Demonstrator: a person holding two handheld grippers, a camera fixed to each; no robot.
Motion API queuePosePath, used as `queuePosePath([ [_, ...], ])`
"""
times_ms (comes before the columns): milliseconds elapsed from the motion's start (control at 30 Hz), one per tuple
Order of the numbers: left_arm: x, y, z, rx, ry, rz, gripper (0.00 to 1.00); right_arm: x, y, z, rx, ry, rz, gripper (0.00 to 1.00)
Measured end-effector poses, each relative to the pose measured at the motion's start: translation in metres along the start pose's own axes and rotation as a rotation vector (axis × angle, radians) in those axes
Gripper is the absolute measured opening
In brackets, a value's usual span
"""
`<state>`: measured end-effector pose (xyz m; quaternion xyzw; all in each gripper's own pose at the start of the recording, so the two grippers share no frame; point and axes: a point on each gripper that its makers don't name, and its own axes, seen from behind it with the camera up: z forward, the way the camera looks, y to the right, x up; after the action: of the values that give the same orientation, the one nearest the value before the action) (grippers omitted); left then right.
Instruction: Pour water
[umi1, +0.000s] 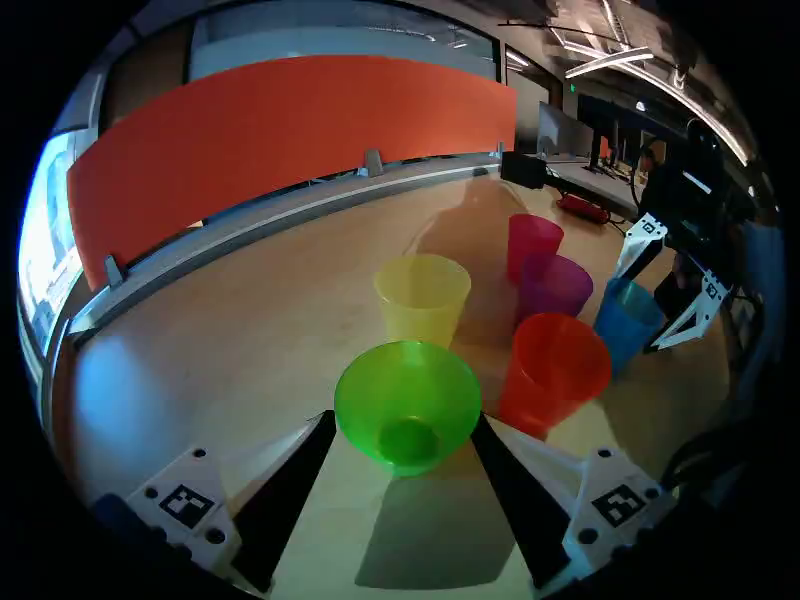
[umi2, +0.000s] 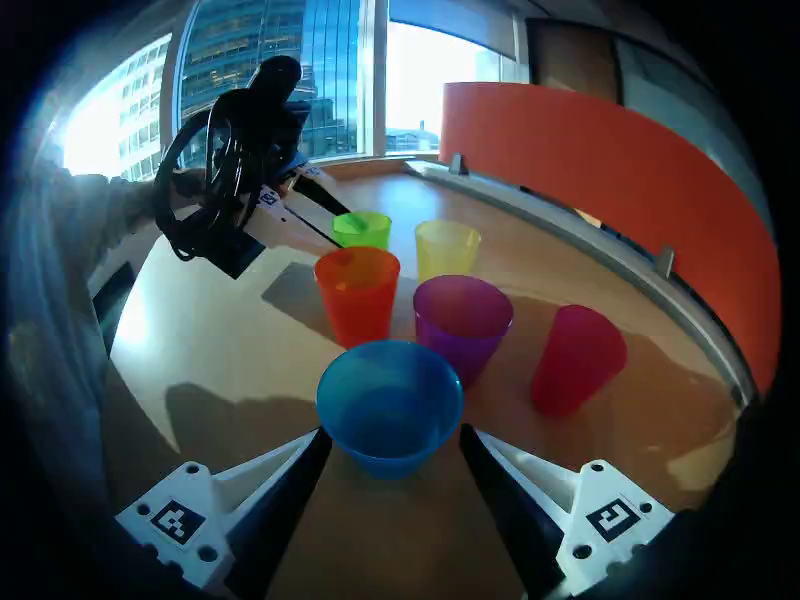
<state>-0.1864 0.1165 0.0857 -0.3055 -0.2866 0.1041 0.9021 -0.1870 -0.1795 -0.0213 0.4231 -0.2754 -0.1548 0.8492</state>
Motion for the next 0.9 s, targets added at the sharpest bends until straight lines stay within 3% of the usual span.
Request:
queuePosePath([
  [300,0.005,0.001,0.008,-0.004,0.001,-0.006,0.99,0.003,-0.001,0.002,0.007,0.005,0.002,0.99],
  [567,0.003,0.003,0.012,0.000,-0.006,0.007,0.86,0.005,-0.002,0.003,0.008,0.008,-0.001,0.99],
  [900,0.004,0.003,0.009,-0.002,0.000,0.002,0.86,0.007,-0.003,0.005,0.007,0.016,-0.001,0.99],
])
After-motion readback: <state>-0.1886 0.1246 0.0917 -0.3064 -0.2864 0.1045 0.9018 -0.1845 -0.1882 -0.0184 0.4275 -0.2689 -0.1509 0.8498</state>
